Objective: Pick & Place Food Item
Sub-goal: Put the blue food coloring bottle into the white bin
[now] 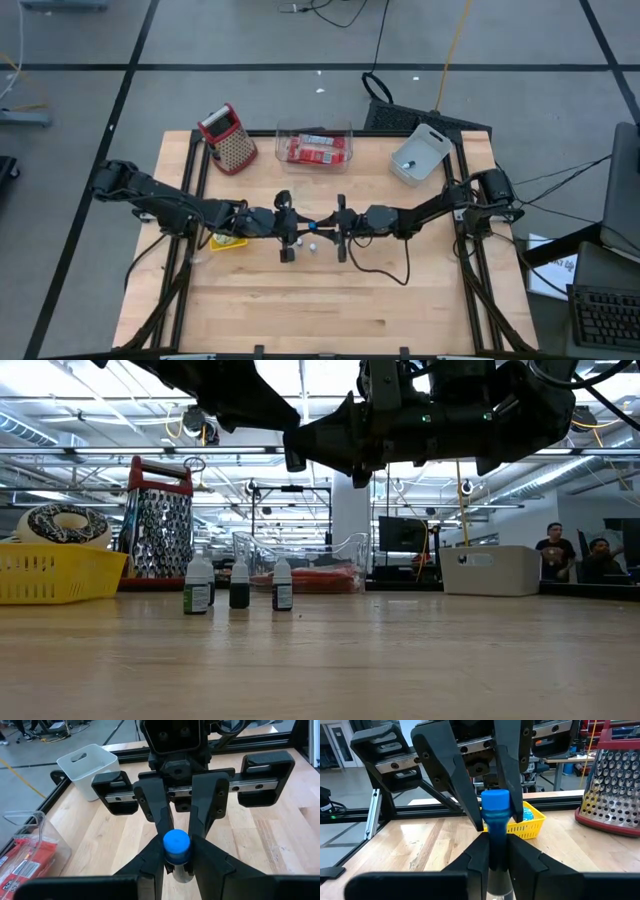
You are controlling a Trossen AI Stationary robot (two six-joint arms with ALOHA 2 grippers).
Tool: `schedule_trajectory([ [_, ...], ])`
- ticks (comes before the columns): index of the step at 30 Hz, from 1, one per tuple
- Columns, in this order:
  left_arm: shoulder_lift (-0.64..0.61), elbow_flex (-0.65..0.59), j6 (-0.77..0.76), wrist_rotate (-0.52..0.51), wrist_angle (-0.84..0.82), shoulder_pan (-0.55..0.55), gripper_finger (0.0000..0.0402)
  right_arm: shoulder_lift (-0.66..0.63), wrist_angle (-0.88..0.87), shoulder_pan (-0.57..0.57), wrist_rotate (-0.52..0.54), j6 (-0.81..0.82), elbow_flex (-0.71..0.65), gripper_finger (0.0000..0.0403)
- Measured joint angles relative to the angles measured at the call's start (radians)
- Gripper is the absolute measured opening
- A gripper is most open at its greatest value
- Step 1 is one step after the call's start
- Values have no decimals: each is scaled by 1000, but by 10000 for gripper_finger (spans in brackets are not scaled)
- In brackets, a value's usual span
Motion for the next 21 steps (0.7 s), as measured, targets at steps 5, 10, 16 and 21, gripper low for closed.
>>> schedule_trajectory([
  [5, -34, -1, 1, 2, 7, 0, 83, -2, 11, 0, 0, 1, 1, 47],
  [10, -86, -1, -3, 7, 20, 0, 83, -3, 32, 0, 0, 1, 4, 47],
  [16, -110, -1, -4, 6, 18, -1, 83, -3, 32, 0, 0, 1, 3, 47],
  [21, -110, -1, -4, 14, -4, -4, 83, -2, 22, 0, -1, 1, 2, 47],
])
